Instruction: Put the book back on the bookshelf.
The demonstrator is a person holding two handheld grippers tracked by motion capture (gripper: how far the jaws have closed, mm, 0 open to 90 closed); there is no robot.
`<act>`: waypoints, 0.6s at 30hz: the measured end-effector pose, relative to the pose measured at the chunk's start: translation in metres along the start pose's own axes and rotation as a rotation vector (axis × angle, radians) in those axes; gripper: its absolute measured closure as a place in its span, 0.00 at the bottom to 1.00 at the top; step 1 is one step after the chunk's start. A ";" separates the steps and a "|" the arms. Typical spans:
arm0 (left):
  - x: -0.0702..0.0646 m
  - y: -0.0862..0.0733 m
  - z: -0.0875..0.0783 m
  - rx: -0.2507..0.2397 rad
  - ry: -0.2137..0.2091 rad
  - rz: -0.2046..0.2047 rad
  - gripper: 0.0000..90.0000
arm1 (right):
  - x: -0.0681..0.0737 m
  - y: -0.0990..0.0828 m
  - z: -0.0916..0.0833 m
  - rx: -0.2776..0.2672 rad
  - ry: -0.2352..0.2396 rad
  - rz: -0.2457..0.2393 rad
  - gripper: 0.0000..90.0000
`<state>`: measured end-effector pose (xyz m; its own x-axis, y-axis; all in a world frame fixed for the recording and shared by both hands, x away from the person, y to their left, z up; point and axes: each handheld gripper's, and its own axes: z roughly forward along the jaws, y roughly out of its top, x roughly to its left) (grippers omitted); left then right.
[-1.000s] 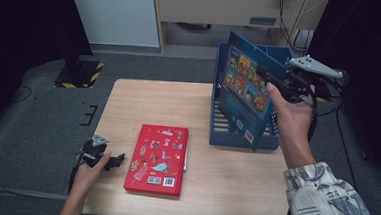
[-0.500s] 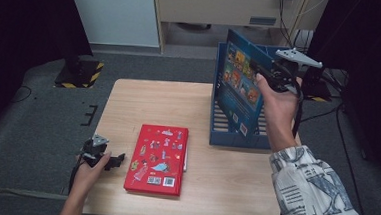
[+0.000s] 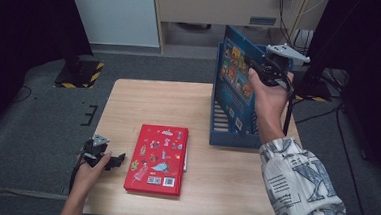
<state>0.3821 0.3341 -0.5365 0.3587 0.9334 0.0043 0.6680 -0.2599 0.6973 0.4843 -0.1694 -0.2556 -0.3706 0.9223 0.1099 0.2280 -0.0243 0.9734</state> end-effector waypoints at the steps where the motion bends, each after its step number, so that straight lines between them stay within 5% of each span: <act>1: 0.000 0.000 0.000 0.000 0.000 0.000 0.00 | 0.001 0.001 0.001 -0.002 -0.004 0.001 0.91; 18: 0.000 0.000 0.000 -0.001 -0.001 -0.001 0.00 | 0.005 -0.001 0.020 -0.050 -0.073 0.015 0.91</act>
<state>0.3823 0.3339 -0.5365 0.3590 0.9333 0.0031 0.6678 -0.2592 0.6977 0.5003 -0.1569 -0.2598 -0.2999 0.9474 0.1116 0.1873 -0.0563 0.9807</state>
